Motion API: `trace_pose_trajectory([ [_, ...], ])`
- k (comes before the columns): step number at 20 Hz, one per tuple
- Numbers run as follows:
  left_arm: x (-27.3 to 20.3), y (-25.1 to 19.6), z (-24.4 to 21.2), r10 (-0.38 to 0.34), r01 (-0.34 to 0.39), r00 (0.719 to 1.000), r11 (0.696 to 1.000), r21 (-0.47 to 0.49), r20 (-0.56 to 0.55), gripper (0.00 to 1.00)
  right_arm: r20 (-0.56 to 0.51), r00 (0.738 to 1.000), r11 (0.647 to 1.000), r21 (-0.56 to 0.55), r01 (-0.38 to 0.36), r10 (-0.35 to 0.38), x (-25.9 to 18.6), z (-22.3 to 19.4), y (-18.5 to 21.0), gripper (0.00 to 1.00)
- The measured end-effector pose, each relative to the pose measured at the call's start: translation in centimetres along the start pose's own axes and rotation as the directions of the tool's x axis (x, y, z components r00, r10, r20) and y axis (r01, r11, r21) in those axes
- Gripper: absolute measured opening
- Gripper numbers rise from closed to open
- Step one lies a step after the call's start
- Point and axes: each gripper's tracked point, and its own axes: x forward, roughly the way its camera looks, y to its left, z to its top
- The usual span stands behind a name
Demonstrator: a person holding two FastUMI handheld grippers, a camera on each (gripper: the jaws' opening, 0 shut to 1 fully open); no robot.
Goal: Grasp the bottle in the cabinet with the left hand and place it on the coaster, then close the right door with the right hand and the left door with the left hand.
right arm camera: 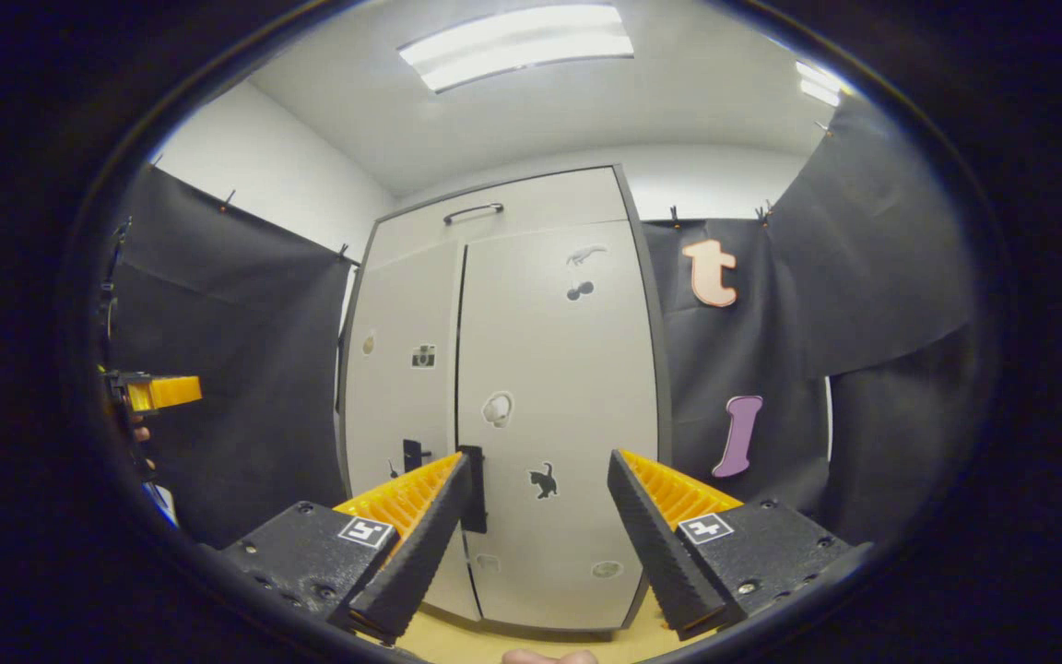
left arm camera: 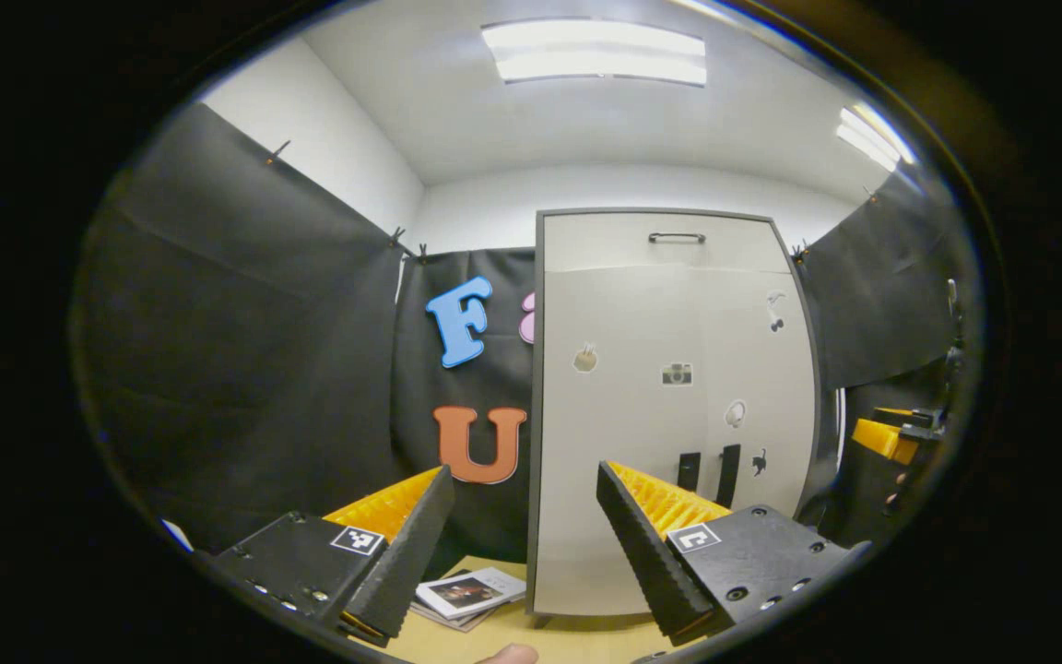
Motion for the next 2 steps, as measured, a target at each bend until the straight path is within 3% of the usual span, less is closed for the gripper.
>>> trace_pose_trajectory([
  [2, -0.17, 0.27, 0.21, 0.002, -0.002, 1.000, 1.000, 0.003, 0.010, 1.00, -0.001, 1.000, 1.000, -0.004, -0.011, 0.011, 0.31, -0.08, 0.52, 0.97],
])
